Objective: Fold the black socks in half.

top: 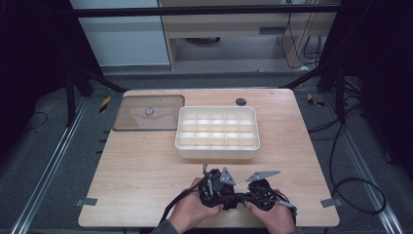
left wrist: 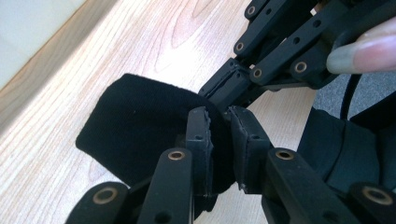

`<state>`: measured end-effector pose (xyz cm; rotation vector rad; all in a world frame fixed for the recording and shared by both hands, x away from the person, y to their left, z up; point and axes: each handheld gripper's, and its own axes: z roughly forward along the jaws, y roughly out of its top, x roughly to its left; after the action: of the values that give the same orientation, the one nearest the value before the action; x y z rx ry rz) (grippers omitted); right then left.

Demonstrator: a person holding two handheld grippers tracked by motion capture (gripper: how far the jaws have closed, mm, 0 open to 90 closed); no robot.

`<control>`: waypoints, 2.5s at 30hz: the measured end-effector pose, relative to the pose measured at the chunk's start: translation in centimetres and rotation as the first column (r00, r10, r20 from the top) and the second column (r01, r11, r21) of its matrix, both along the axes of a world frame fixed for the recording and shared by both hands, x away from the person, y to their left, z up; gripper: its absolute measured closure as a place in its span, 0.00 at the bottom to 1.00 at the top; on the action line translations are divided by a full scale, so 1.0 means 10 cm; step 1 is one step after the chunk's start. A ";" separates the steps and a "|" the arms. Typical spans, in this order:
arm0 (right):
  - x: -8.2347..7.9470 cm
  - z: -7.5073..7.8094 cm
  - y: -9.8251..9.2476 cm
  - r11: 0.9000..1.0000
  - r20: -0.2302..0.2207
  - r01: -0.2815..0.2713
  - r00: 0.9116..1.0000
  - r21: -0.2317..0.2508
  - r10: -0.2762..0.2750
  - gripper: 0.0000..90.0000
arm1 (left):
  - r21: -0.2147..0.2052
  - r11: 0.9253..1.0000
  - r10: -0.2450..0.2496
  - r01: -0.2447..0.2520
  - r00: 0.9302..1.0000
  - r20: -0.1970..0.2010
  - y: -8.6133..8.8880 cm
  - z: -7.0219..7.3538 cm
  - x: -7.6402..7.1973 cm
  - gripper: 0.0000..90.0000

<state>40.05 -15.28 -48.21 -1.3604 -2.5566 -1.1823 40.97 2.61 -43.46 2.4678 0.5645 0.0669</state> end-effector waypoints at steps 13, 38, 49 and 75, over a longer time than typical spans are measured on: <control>-0.06 0.02 -0.15 0.999 0.002 0.032 0.999 0.016 -0.033 0.76 | 0.023 1.000 -0.014 0.014 1.000 -0.003 -0.11 -0.08 0.02 0.86; -0.09 0.15 -0.62 0.988 0.028 0.149 0.988 0.047 -0.151 0.68 | 0.039 0.999 -0.030 0.031 0.999 -0.015 -0.31 -0.14 0.04 0.82; -0.05 0.17 -0.67 0.986 0.026 0.160 0.986 0.049 -0.162 0.68 | 0.042 0.998 -0.037 0.038 0.999 -0.016 -0.36 -0.13 0.06 0.82; -0.10 0.23 -0.85 0.973 0.033 0.216 0.975 0.076 -0.219 0.65 | 0.035 0.998 -0.054 0.055 0.998 -0.019 -0.54 -0.15 0.01 0.71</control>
<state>39.05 -23.74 -45.88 -1.6510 -2.4130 -1.3327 41.03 -2.83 -44.93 2.5194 0.5074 0.0330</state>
